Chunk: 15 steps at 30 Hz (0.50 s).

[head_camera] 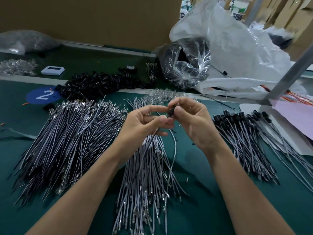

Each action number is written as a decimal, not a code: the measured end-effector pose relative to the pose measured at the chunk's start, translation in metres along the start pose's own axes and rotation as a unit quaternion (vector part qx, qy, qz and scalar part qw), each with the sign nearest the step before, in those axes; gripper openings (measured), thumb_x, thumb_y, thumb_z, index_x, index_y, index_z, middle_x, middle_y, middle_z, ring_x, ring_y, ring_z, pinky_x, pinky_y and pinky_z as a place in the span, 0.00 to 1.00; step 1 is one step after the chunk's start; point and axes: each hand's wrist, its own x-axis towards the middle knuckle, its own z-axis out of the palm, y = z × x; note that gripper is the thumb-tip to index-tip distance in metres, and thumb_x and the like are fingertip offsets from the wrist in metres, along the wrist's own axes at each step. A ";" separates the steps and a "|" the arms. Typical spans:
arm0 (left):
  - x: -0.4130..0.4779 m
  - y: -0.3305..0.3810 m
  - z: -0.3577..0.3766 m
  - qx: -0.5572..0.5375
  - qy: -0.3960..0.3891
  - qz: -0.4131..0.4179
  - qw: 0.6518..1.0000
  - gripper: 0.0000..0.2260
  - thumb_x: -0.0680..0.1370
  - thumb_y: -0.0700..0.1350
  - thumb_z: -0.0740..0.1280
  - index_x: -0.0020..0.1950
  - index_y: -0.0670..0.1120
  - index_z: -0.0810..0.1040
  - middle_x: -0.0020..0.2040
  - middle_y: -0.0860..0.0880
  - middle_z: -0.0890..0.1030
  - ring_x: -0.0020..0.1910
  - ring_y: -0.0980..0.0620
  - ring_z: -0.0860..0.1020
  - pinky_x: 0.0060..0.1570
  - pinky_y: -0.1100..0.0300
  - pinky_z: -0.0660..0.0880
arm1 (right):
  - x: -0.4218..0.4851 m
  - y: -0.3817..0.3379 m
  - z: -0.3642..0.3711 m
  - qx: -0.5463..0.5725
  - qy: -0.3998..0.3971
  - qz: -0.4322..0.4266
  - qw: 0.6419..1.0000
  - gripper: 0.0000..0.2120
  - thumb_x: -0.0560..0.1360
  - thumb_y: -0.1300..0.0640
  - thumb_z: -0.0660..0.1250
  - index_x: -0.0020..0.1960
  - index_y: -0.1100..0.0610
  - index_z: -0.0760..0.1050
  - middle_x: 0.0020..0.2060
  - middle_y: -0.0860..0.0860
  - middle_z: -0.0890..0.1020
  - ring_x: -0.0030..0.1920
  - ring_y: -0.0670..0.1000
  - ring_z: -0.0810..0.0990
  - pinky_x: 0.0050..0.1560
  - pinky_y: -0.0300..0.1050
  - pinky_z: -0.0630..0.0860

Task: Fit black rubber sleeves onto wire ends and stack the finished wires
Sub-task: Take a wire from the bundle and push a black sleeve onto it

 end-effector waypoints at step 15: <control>0.010 -0.002 -0.019 0.064 0.320 0.045 0.944 0.12 0.81 0.53 0.63 0.47 0.46 0.81 0.37 0.48 0.85 0.32 0.51 0.81 0.30 0.63 0.75 | -0.041 -0.094 -0.141 -0.532 0.190 0.192 0.802 0.09 0.75 0.56 0.71 0.55 0.54 0.83 0.39 0.57 0.85 0.32 0.48 0.81 0.34 0.39 0.78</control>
